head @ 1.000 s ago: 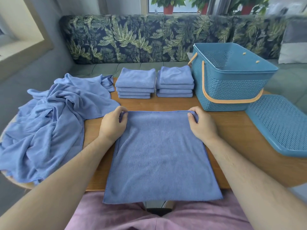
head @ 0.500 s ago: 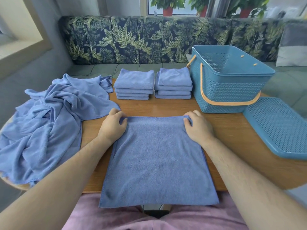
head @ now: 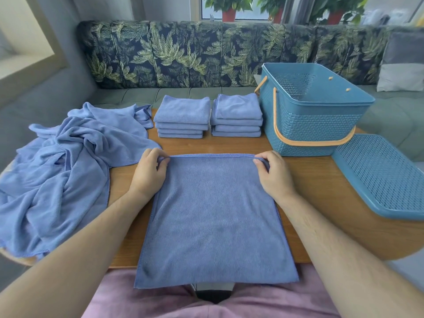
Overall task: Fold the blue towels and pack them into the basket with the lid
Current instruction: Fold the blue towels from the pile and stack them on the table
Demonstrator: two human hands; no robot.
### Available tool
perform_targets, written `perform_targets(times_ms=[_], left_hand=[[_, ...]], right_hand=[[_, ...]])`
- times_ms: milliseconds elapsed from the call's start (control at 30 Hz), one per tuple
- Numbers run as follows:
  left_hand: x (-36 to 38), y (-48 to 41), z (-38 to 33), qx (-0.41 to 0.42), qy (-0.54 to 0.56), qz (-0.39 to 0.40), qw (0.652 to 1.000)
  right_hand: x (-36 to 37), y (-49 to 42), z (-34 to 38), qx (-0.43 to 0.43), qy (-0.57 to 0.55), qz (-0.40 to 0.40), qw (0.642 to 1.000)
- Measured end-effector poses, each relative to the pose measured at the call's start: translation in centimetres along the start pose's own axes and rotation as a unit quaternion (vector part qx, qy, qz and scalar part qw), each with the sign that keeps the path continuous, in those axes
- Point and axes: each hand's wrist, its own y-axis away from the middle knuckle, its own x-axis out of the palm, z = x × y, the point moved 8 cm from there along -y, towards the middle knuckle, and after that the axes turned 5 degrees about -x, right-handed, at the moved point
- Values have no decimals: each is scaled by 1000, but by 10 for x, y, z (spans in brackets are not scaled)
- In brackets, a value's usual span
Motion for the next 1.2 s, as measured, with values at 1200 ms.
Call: perform_targets(times_ms=[1200], left_hand=[[-201, -107, -164, 16, 47, -49, 998]], right_hand=[[-173, -153, 156, 24, -64, 57, 996]])
